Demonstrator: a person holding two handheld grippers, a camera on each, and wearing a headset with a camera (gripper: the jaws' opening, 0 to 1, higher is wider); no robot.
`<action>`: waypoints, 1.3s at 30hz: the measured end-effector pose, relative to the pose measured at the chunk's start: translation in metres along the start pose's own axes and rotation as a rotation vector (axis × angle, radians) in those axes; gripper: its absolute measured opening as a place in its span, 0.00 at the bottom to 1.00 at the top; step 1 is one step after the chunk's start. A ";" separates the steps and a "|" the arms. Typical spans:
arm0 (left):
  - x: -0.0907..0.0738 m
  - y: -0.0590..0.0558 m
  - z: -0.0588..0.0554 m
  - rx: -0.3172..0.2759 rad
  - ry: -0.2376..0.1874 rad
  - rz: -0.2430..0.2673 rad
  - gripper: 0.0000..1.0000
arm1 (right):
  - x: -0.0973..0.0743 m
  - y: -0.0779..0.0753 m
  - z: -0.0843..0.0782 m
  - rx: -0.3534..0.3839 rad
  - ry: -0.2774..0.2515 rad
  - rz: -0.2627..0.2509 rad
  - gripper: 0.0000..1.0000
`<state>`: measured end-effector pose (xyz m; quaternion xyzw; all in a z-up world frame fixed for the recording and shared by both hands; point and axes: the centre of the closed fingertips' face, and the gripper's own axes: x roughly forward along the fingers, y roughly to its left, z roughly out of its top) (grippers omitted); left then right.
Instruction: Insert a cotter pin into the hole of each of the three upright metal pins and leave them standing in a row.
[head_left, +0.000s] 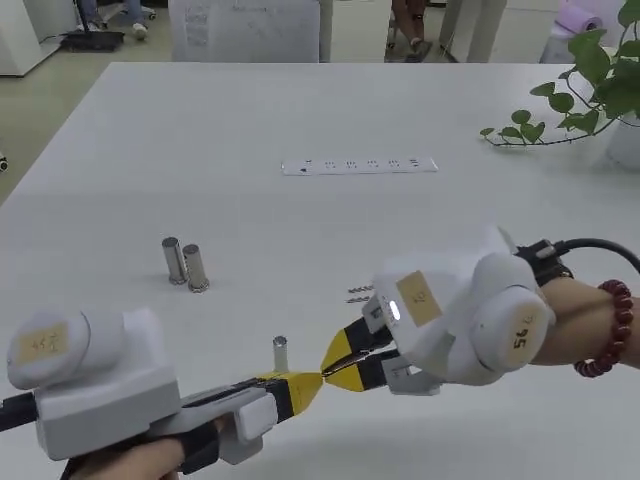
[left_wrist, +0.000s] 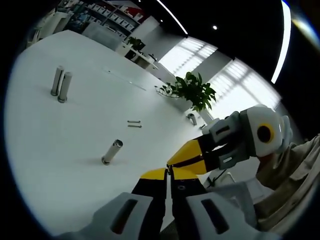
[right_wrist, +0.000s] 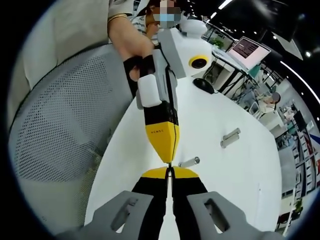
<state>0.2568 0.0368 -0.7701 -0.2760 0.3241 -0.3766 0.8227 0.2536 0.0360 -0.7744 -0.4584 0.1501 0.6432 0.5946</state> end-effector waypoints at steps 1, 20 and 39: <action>0.000 0.000 0.000 0.007 0.003 0.000 0.00 | 0.000 0.001 0.000 0.006 -0.003 0.005 0.03; -0.009 0.001 -0.006 0.420 0.066 -0.008 0.00 | -0.009 0.005 0.000 0.264 -0.104 0.087 0.08; -0.010 -0.020 -0.019 0.678 0.117 -0.163 0.00 | -0.012 0.025 0.000 0.335 -0.166 0.204 0.10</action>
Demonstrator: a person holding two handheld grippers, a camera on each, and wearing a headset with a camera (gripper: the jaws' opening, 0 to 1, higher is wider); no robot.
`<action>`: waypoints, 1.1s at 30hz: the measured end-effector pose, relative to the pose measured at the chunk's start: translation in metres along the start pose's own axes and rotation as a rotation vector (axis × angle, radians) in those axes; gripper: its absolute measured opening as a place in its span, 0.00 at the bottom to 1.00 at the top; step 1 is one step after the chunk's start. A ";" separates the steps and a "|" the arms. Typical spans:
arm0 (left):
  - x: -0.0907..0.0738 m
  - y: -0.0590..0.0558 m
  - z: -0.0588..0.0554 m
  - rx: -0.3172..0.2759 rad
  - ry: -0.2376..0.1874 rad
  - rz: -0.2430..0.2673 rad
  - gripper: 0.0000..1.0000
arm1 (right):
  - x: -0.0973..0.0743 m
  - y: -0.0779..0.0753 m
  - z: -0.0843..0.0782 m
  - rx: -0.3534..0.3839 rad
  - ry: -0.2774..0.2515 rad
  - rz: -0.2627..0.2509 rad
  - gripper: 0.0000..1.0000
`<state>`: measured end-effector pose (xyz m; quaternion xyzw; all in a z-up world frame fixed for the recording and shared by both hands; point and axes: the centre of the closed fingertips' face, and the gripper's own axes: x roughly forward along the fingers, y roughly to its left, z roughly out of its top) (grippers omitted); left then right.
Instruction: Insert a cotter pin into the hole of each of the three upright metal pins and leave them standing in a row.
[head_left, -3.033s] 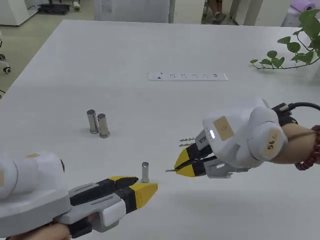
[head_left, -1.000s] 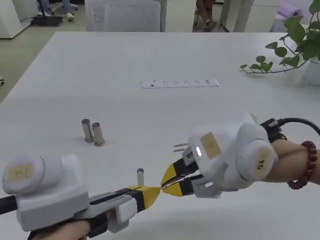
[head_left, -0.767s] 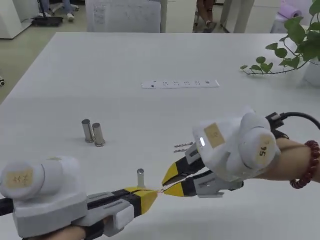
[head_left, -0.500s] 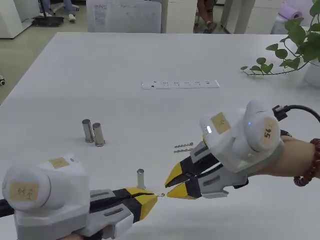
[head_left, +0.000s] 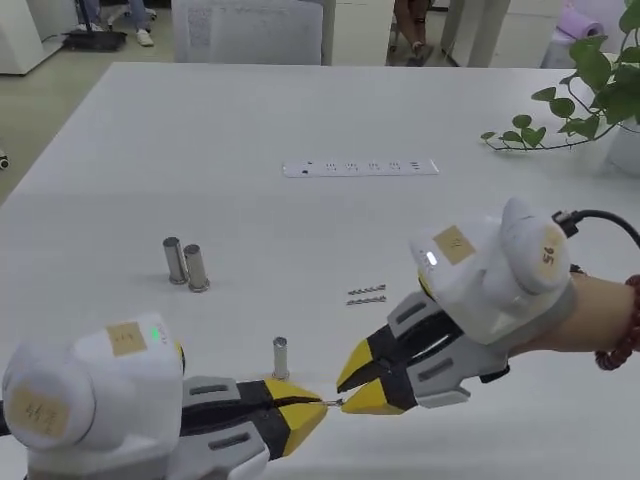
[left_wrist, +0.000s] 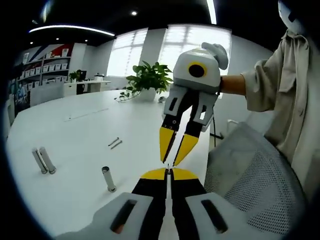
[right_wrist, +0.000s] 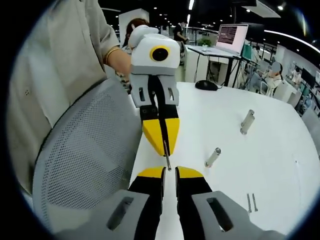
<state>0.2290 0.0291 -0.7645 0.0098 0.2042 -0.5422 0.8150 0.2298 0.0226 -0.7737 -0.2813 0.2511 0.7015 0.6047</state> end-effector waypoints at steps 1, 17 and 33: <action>0.000 -0.001 0.000 0.004 -0.002 -0.003 0.00 | 0.000 0.002 0.001 0.005 -0.012 0.010 0.10; -0.003 -0.017 0.009 0.028 -0.051 -0.103 0.00 | -0.004 0.019 0.004 0.080 -0.063 0.105 0.05; -0.009 -0.025 0.010 0.035 -0.067 -0.153 0.00 | -0.008 0.029 0.012 0.135 -0.106 0.155 0.04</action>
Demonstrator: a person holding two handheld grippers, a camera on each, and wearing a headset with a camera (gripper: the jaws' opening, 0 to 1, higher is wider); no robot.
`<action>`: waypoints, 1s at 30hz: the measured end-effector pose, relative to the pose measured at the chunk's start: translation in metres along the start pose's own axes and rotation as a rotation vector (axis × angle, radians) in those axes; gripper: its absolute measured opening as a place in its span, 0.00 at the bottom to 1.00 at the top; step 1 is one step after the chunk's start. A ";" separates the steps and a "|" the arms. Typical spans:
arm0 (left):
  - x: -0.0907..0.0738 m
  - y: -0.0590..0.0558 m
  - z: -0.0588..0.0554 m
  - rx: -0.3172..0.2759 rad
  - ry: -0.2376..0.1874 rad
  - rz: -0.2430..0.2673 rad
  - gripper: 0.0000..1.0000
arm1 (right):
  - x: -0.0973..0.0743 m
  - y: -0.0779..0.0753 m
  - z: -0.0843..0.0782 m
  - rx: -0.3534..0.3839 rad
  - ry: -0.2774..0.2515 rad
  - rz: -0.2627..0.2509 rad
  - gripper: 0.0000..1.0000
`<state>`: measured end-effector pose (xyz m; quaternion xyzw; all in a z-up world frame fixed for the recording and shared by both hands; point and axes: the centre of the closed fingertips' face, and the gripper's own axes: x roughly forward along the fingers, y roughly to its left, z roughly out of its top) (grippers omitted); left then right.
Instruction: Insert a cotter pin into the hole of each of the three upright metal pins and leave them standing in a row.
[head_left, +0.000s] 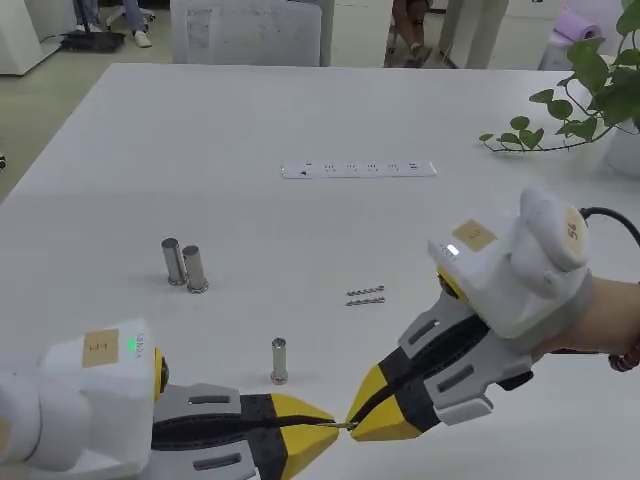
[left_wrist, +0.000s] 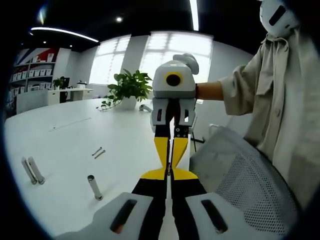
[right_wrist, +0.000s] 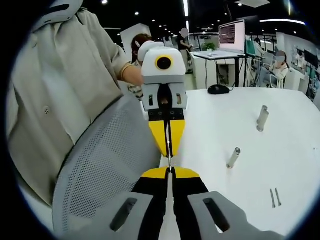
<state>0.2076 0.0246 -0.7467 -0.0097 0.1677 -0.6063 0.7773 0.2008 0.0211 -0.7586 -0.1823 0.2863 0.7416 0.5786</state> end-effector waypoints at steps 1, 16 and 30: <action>0.000 0.000 0.000 0.001 0.002 -0.001 0.00 | 0.000 0.000 0.000 0.006 0.000 0.002 0.04; -0.001 -0.003 -0.002 0.010 0.013 -0.011 0.00 | 0.002 0.003 0.000 -0.010 0.025 -0.005 0.04; 0.000 -0.005 -0.002 0.011 0.014 -0.018 0.00 | 0.003 0.003 -0.003 0.012 0.035 0.002 0.05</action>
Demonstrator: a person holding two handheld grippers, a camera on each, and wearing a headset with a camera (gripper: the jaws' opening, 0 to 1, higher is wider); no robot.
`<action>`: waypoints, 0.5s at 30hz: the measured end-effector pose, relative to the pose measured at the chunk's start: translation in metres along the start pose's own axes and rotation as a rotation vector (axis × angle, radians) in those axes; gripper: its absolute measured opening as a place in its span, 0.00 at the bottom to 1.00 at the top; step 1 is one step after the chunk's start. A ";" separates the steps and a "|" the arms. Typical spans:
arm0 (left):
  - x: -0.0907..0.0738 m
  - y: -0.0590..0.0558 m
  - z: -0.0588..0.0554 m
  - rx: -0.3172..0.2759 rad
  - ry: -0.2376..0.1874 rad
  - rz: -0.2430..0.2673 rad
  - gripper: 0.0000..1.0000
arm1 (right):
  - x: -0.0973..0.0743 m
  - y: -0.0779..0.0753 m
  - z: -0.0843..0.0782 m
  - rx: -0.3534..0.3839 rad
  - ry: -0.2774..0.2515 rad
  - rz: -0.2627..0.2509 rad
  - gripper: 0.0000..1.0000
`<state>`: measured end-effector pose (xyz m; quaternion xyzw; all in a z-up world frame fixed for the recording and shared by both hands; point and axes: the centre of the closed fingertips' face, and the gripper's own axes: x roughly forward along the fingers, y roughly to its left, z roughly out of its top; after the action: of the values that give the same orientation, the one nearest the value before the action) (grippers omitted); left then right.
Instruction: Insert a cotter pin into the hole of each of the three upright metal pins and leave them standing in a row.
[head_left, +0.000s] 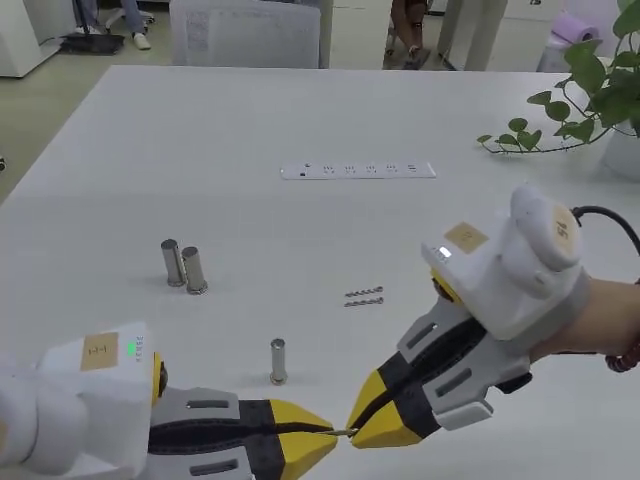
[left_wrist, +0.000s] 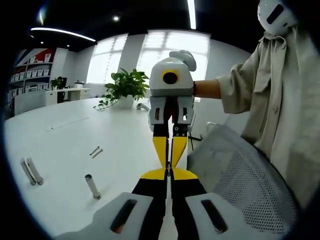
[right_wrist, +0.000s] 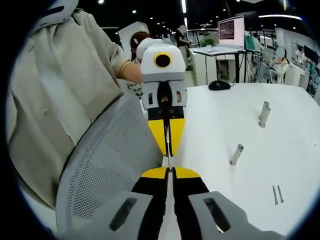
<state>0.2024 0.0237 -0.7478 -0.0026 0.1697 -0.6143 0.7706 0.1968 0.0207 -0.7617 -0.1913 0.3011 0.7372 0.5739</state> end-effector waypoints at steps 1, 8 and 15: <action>0.000 0.000 0.000 -0.001 0.002 -0.002 0.00 | 0.000 0.000 0.000 -0.002 -0.001 0.001 0.05; 0.001 -0.002 -0.001 0.003 0.008 -0.010 0.00 | 0.002 0.002 0.000 0.003 -0.001 0.006 0.06; 0.001 -0.002 -0.001 0.006 0.015 -0.013 0.00 | 0.002 0.003 0.000 -0.014 0.000 0.007 0.03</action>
<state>0.2002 0.0223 -0.7491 0.0034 0.1736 -0.6200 0.7652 0.1932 0.0216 -0.7623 -0.1941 0.2967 0.7412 0.5700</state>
